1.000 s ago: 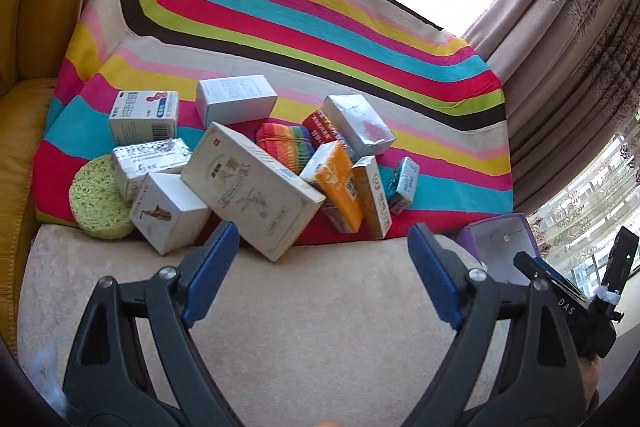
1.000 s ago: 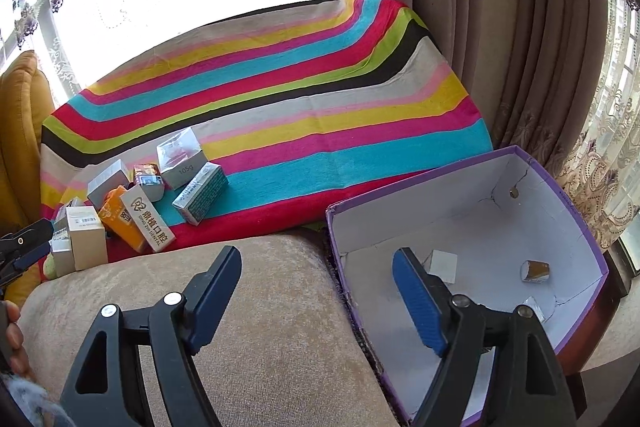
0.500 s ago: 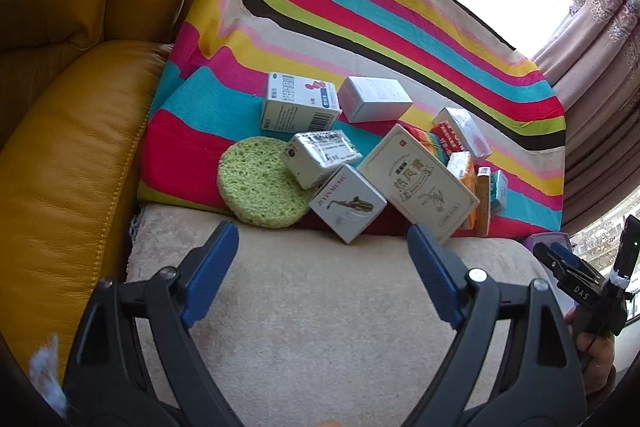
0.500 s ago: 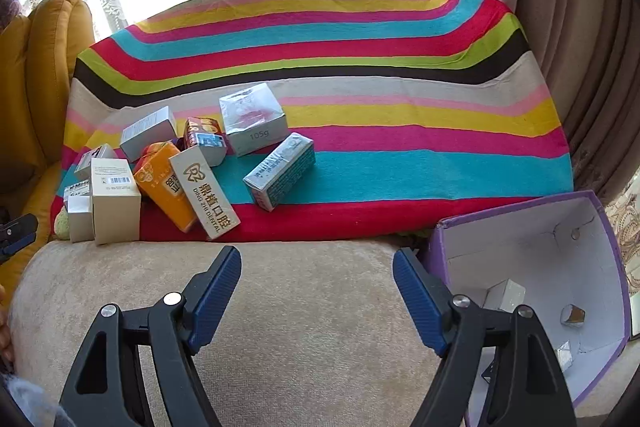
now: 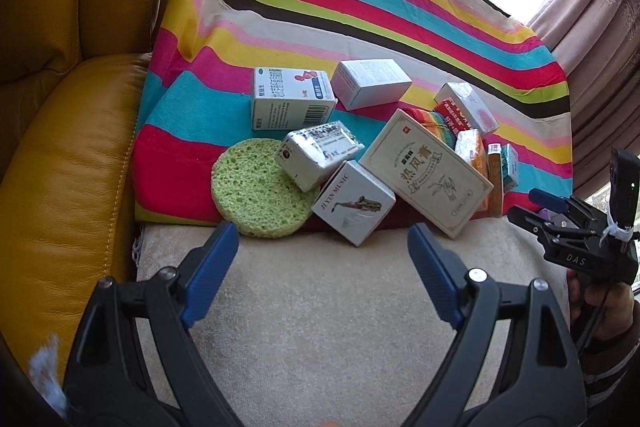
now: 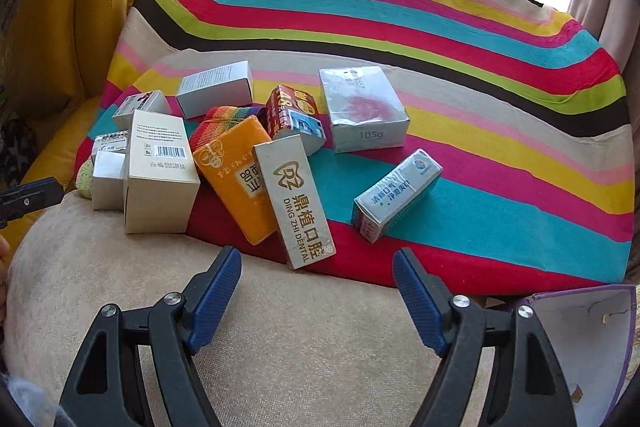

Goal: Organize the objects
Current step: 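Grasp the white DING ZHI DENTAL box upright with the right tool, then grasp the large white box with Chinese print using the left tool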

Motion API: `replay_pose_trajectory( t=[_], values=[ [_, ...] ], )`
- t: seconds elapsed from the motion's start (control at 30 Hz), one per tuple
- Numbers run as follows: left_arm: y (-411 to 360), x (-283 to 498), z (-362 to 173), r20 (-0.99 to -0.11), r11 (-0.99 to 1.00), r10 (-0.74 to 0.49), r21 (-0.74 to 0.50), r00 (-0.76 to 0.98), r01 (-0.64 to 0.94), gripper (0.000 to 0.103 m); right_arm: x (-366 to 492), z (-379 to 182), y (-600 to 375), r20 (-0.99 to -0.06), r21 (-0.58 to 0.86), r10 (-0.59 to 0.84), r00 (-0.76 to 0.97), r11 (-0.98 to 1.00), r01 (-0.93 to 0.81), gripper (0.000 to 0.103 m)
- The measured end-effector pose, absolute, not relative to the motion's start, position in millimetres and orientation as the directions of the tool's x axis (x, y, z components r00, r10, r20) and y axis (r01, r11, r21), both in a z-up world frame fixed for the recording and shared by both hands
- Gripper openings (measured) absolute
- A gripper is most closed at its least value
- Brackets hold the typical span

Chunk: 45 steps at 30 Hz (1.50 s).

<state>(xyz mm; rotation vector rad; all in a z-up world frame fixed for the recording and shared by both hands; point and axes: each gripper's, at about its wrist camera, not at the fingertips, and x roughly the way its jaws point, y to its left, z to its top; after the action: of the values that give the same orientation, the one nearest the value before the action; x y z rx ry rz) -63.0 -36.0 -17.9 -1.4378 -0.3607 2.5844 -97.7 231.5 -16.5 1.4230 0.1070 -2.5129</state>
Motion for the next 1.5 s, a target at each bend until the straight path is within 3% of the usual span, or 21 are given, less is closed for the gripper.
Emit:
replay_pose_trajectory(
  t=[0.2,0.27,0.6,0.87,1.13,1.5],
  values=[
    [-24.3,-70.8,-16.5,-0.810,-0.958,0.272,-0.276,-0.519,-0.072,0.088,-115.4,-23.1,222.4,-0.861,0.079,-0.219,-0.459,-0.949,0.305,0.076],
    [-21.2,-70.7,-17.2,-0.810,-0.957,0.279,-0.276,-0.516,-0.085,0.088,-119.8,-25.0,222.0,-0.863,0.100,-0.241,-0.445,-0.943,0.317,0.069],
    [-16.9,-70.1,-19.3,-0.808,-0.952,0.297,-0.294,-0.509,-0.089,0.088,-138.5,-29.2,239.9,-0.825,0.275,-0.382,-0.416,-0.915,0.296,0.060],
    [3.4,-68.2,-7.7,-0.781,-0.943,0.334,-0.278,-0.528,-0.185,0.088,-137.9,-34.1,245.4,-0.806,0.331,-0.426,-0.410,-0.900,0.285,0.032],
    [34.8,-83.1,-3.0,-0.804,-0.920,0.341,-0.179,-0.487,-0.349,0.102,-125.2,-28.6,253.1,-0.763,0.363,-0.451,-0.464,-0.892,0.270,0.032],
    [66.2,-103.5,-3.6,-0.836,-0.846,0.324,-0.047,-0.442,-0.532,0.103,-104.5,-16.4,267.8,-0.706,0.393,-0.448,-0.549,-0.892,0.222,0.032]
  ],
)
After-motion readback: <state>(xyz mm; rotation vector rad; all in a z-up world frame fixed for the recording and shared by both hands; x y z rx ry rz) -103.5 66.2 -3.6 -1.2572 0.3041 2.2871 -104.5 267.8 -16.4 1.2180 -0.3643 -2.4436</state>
